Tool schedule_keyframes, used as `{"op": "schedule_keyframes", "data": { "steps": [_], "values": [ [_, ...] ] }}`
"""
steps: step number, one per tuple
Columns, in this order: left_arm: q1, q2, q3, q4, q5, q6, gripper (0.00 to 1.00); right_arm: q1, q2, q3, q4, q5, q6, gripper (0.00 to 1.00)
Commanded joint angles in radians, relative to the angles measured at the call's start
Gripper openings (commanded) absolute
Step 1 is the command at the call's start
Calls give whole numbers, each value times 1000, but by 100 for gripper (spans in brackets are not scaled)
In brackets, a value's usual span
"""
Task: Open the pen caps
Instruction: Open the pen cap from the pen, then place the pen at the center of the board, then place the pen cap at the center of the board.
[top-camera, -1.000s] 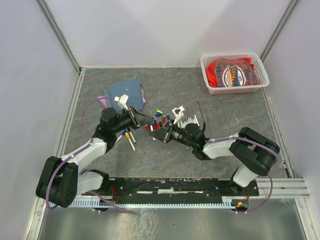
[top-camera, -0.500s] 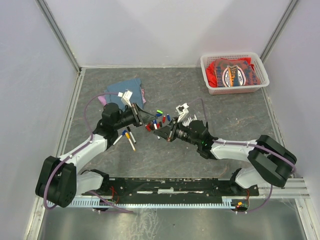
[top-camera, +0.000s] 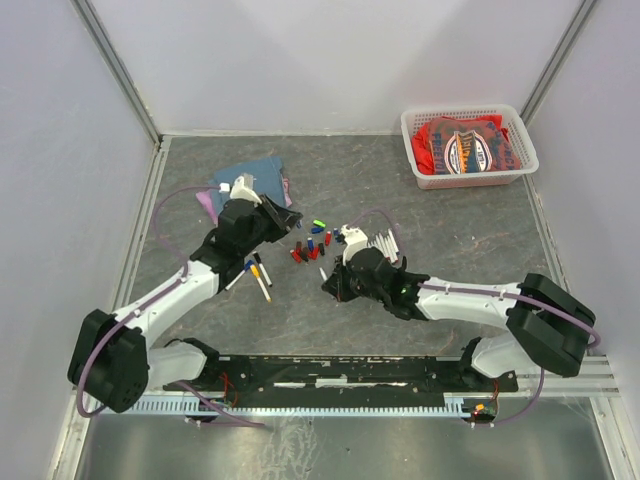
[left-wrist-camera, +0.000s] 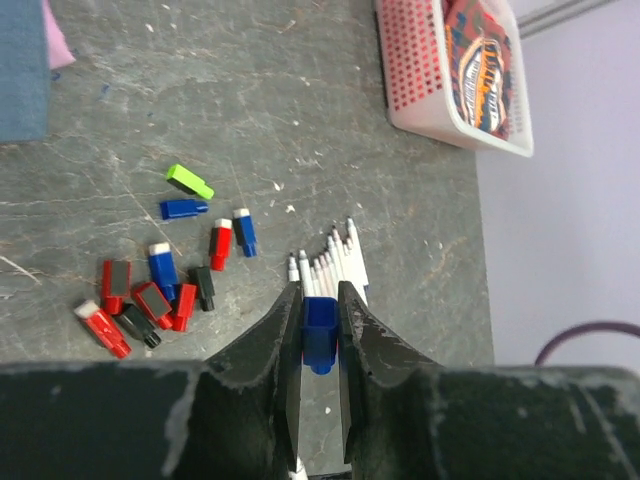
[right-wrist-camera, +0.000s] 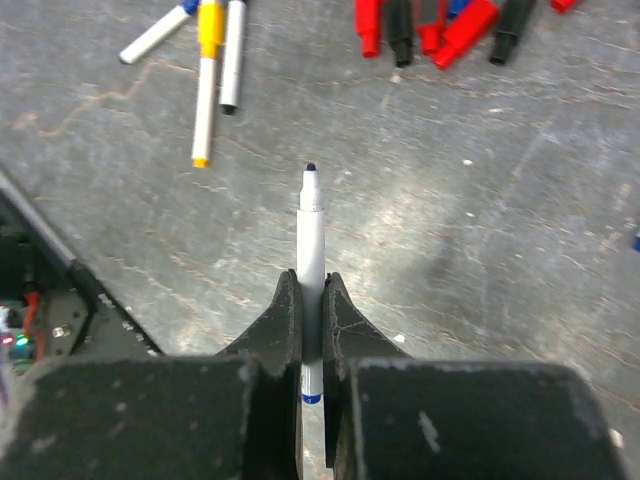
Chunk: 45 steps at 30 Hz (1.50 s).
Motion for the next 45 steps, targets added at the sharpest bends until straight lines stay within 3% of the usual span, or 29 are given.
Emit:
{"op": "schedule_keyframes", "data": {
  "steps": [1, 8, 21, 45],
  "values": [
    [-19, 51, 99, -133, -176, 67, 3, 8, -38, 53, -141, 183, -45, 1],
    [-21, 233, 148, -213, -177, 130, 3, -33, 34, 110, -224, 310, -33, 1],
    [-25, 434, 245, -267, -226, 198, 3, -130, 173, 212, -267, 340, -42, 4],
    [-33, 534, 262, -238, -217, 189, 29, -193, 271, 311, -349, 388, -97, 11]
  ]
}}
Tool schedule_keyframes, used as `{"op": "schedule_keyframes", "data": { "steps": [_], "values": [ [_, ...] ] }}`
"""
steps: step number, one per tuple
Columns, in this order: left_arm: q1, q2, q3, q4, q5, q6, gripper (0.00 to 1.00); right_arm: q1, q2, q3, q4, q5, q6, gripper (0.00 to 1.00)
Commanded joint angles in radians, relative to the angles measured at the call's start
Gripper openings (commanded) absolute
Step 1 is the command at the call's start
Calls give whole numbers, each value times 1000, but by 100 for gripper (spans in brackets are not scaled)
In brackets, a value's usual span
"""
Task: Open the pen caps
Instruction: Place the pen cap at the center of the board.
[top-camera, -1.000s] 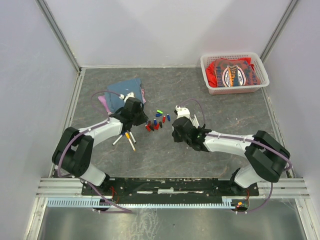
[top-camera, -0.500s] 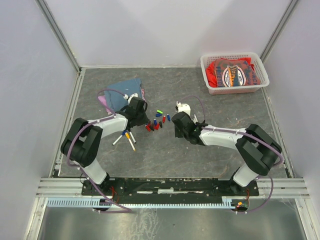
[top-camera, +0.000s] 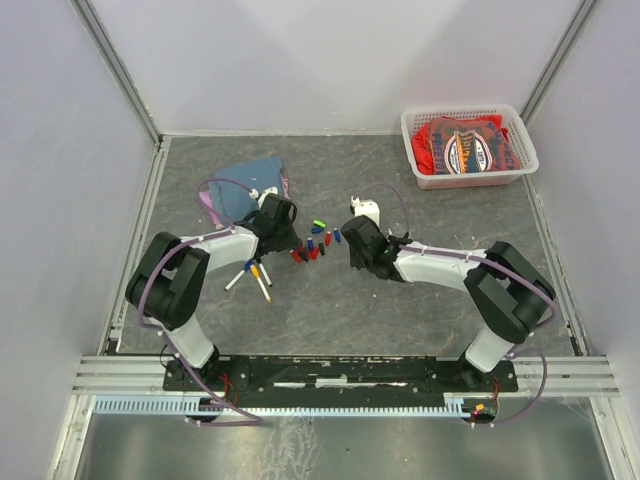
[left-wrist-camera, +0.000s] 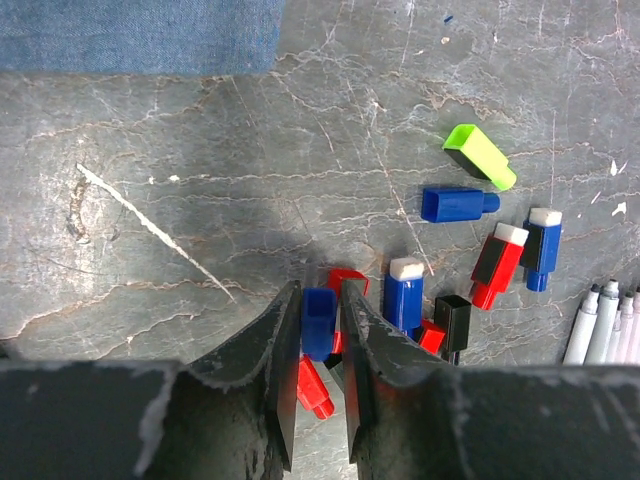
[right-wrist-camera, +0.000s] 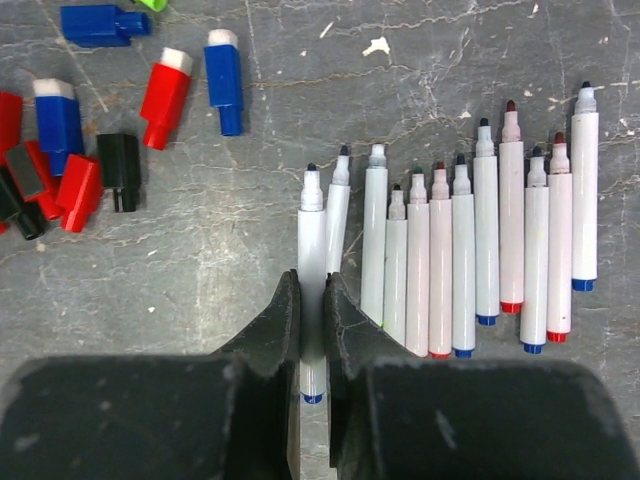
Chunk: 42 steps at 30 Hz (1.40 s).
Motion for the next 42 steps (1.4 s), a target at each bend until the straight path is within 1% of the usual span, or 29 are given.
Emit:
{"op": "schedule_keyframes", "data": {
  "steps": [1, 8, 22, 42],
  "values": [
    [-6, 16, 28, 37, -18, 30, 31, -14, 26, 47, -12, 41, -29, 12],
    [-6, 13, 23, 39, -15, 27, 37, -30, 64, 66, -9, 39, -40, 14],
    [-8, -35, 2, 37, -17, 10, 39, -33, 89, 79, -32, 48, -31, 29],
    [-16, -57, -3, 32, -23, -3, 39, -32, 23, 61, -40, 46, -46, 32]
  ]
}}
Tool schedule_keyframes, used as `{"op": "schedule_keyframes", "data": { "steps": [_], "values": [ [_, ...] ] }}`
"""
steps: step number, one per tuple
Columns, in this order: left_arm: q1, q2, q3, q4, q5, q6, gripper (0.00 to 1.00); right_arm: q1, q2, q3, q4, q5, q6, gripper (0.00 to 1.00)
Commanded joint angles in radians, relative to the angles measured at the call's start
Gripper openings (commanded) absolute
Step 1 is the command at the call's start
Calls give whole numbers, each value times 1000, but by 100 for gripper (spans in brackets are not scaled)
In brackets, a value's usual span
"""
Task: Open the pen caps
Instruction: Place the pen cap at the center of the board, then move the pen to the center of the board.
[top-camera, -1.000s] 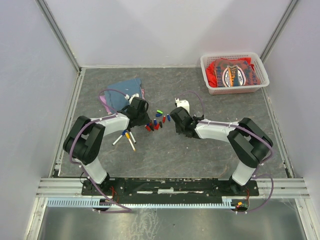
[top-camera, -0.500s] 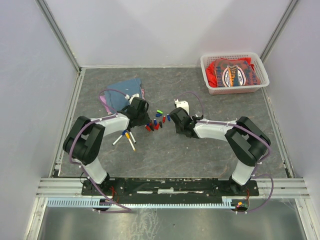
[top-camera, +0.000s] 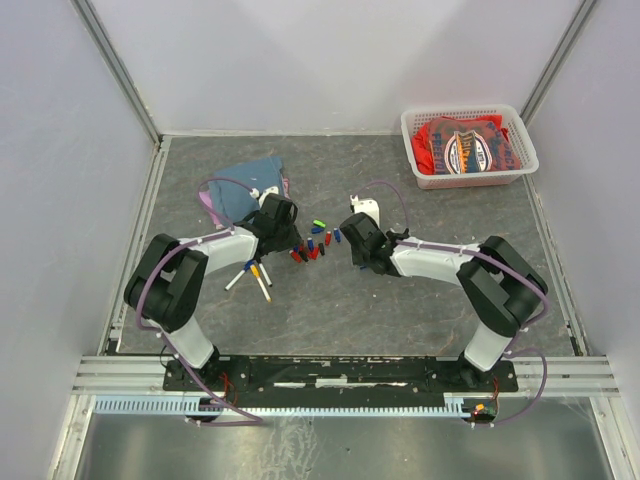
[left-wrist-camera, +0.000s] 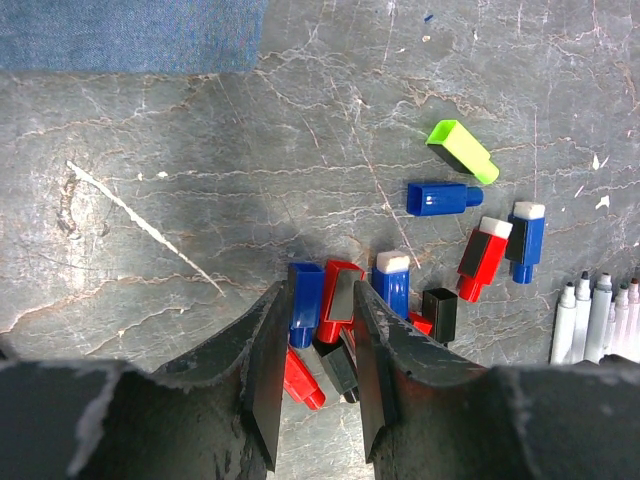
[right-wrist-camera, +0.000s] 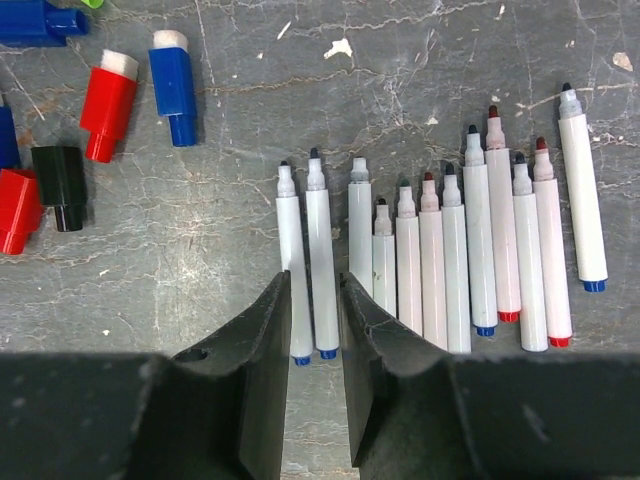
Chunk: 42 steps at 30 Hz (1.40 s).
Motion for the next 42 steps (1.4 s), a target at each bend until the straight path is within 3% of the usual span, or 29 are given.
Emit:
{"op": "schedule_keyframes", "data": {
  "steps": [1, 11, 19, 26, 34, 42],
  "values": [
    [-6, -45, -4, 29, -25, -3, 39, -4, -41, 15, 10, 20, -11, 32],
    [-6, -89, 8, -9, -52, -5, 39, 1, -65, 28, 13, 9, -29, 33],
    [32, -276, -94, -41, -168, -52, 46, 95, -116, 70, 33, -48, -60, 36],
    [153, -483, -246, -36, -154, -160, 48, 231, 64, 287, 19, -116, -57, 39],
    [245, -688, -376, -74, -189, -236, 56, 298, 295, 550, -26, -162, -48, 43],
    [288, -743, -466, -93, -218, -307, 53, 317, 432, 706, -90, -165, -41, 45]
  ]
}}
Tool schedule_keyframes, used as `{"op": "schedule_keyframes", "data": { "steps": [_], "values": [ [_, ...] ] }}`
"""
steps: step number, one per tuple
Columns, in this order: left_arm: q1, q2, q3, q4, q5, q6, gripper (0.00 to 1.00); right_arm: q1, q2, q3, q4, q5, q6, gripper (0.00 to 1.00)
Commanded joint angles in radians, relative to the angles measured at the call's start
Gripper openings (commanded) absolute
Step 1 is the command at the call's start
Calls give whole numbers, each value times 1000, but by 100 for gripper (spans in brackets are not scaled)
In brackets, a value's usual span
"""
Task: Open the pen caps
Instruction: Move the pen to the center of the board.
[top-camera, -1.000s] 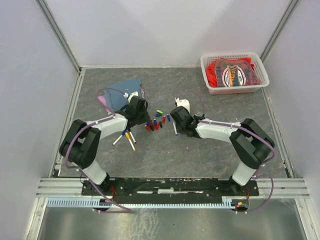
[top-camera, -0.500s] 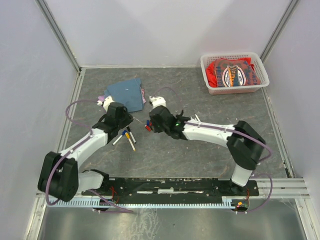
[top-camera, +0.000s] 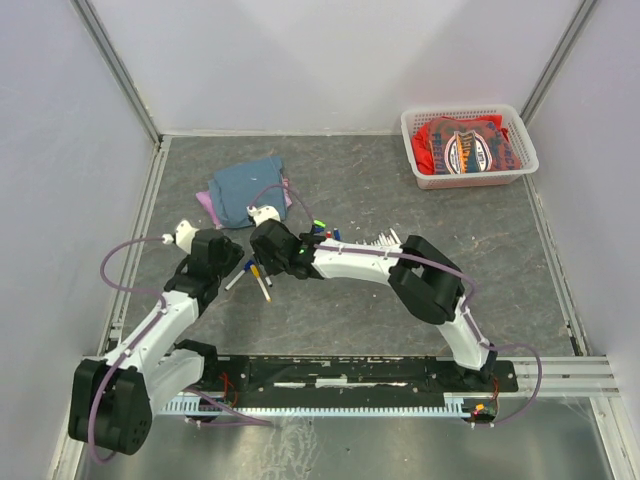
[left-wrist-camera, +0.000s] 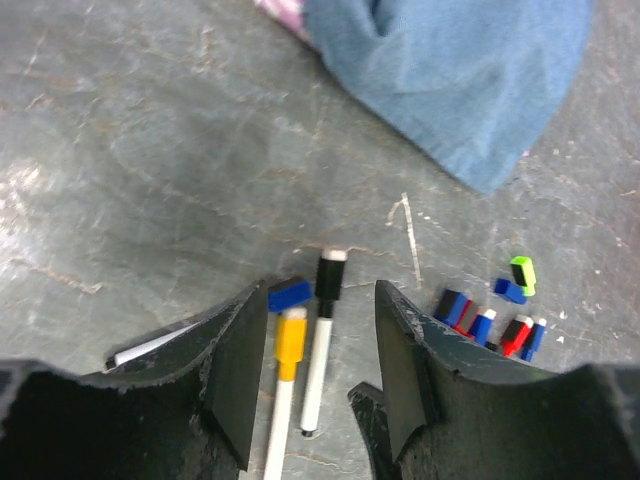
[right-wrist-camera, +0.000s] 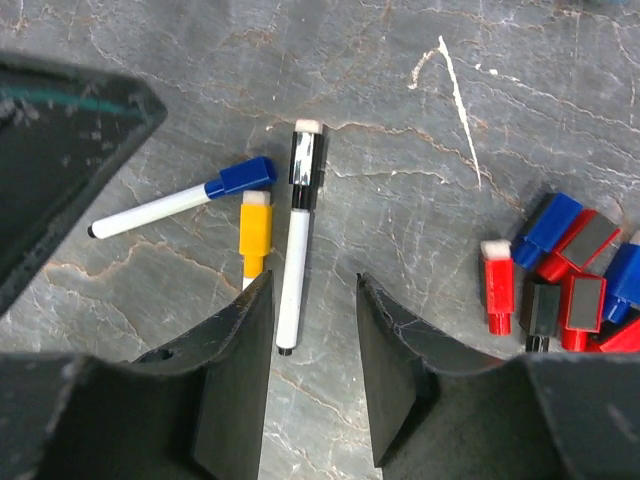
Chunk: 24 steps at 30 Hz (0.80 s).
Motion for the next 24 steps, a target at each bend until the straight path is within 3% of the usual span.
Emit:
{"op": "schedule_keyframes", "data": {
  "steps": [1, 24],
  "values": [
    [24, -11, -36, -3, -41, -88, 52, 8, 37, 86, -27, 2, 3, 46],
    [67, 25, -138, 14, -6, -173, 41, 7, 117, 141, -54, -11, 14, 46]
  ]
}}
